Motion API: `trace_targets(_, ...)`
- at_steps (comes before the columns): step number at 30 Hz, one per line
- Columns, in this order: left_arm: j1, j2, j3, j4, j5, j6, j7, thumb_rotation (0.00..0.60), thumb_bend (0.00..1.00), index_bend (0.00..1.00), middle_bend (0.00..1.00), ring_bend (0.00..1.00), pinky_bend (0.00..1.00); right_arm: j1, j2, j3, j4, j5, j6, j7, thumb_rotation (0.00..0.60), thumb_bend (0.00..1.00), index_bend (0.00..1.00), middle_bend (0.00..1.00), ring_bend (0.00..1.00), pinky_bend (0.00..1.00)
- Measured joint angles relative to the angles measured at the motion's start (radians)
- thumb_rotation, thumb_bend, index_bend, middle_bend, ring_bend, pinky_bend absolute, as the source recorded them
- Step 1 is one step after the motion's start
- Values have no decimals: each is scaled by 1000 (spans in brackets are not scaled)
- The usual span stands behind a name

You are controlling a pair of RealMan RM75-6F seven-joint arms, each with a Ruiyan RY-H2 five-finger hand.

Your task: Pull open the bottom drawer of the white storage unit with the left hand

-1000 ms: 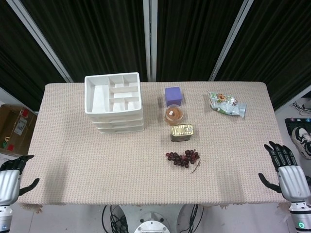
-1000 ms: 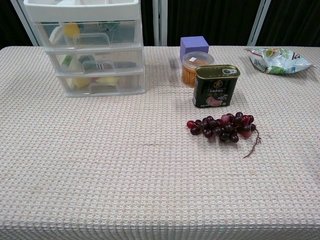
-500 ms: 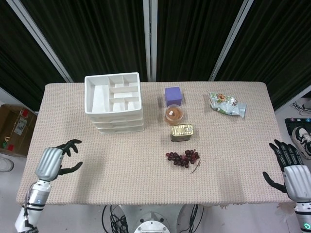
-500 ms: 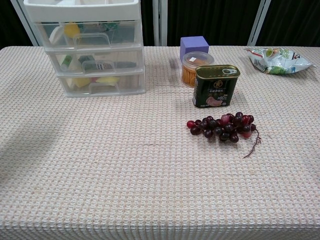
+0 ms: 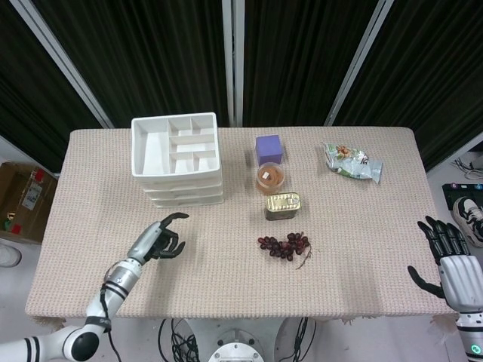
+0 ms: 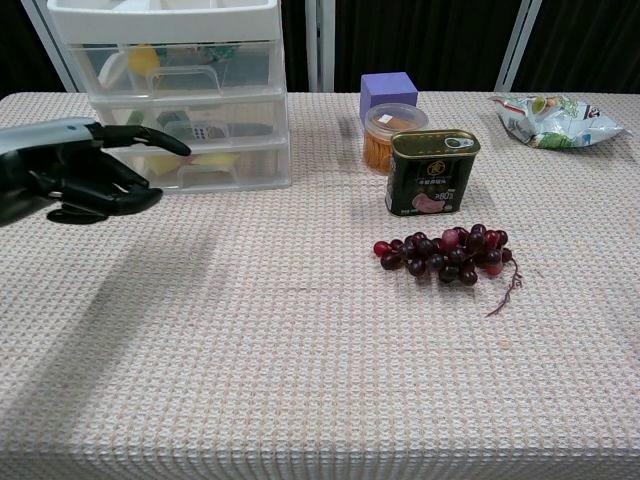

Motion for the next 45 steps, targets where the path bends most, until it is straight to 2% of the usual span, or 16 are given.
trace_targets(8, -93, -54, -69, 25, -316, -168, -103, 600, 432, 99, 840, 974, 1000, 0, 6, 1, -21, 3, 0, -19, 600, 208, 0, 3, 0, 0)
trace_targets(14, -143, -90, -105, 69, -536, -201, -150, 600, 439, 97, 844, 978, 1000, 0, 9, 3, -29, 6, 0, -28, 600, 208, 0, 3, 0, 0)
trace_targets(20, -178, -125, -141, 131, -675, -208, -180, 600, 439, 86, 849, 978, 1000, 3, 9, 5, -38, 2, -1, -40, 600, 207, 0, 3, 0, 0)
trace_targets(30, -209, -174, -221, 204, -799, -242, -235, 600, 439, 86, 851, 978, 1000, -2, 13, 4, -42, 8, 2, -45, 600, 207, 0, 4, 0, 0)
trace_targets(40, -221, -194, -259, 238, -898, -265, -268, 600, 454, 88, 845, 978, 1000, -10, 11, 3, -38, 17, 4, -38, 600, 208, 0, 3, 0, 0)
trace_targets(45, -217, -207, -278, 254, -914, -257, -279, 600, 455, 135, 850, 978, 1000, -12, 12, 3, -37, 19, 5, -36, 600, 208, 0, 4, 0, 0)
